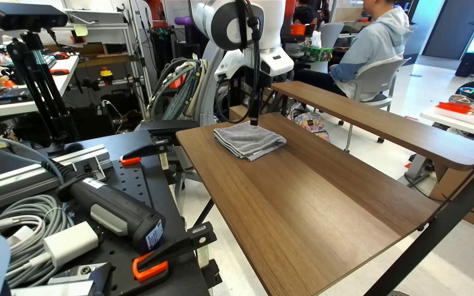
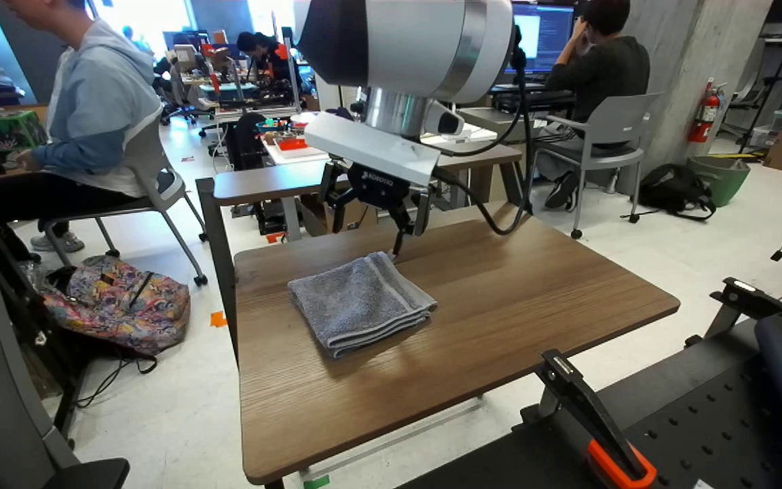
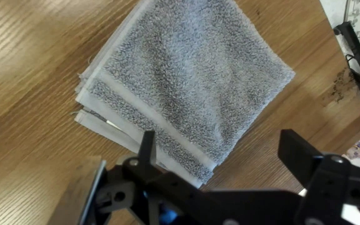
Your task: Slide the grey towel on the table to the right.
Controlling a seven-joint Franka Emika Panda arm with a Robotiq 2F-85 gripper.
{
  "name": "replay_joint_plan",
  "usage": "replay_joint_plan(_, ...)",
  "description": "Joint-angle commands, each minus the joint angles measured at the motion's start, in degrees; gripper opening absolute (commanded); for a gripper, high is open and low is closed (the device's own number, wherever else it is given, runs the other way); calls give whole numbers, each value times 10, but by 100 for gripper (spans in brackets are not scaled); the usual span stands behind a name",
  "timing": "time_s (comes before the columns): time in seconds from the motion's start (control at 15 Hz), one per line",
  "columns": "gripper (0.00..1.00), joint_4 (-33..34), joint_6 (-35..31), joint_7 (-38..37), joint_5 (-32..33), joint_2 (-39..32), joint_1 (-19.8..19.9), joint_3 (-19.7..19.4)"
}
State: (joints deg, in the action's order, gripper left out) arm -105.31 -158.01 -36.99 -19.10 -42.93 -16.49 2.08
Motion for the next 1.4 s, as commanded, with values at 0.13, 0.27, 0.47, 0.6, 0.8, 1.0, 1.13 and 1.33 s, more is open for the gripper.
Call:
replay_joint_plan(0.13, 100, 119, 31, -71, 34, -84, -36, -34)
replay_joint_plan(0.27, 100, 147, 44, -86, 43, -108, -39, -38)
replay_joint_plan(0.47, 100, 180, 67, -107, 60, -136, -40, -44)
replay_joint_plan(0.6, 100, 198, 83, -116, 67, -153, -39, -46)
replay_joint_plan(0.8, 100, 224, 107, -130, 82, -176, -39, -52)
replay_joint_plan(1.0, 100, 250, 132, -143, 87, -195, -35, -57)
replay_joint_plan(1.13, 100, 265, 144, -151, 92, -205, -32, -61)
replay_joint_plan(1.33, 100, 284, 165, -157, 93, -213, -18, -66)
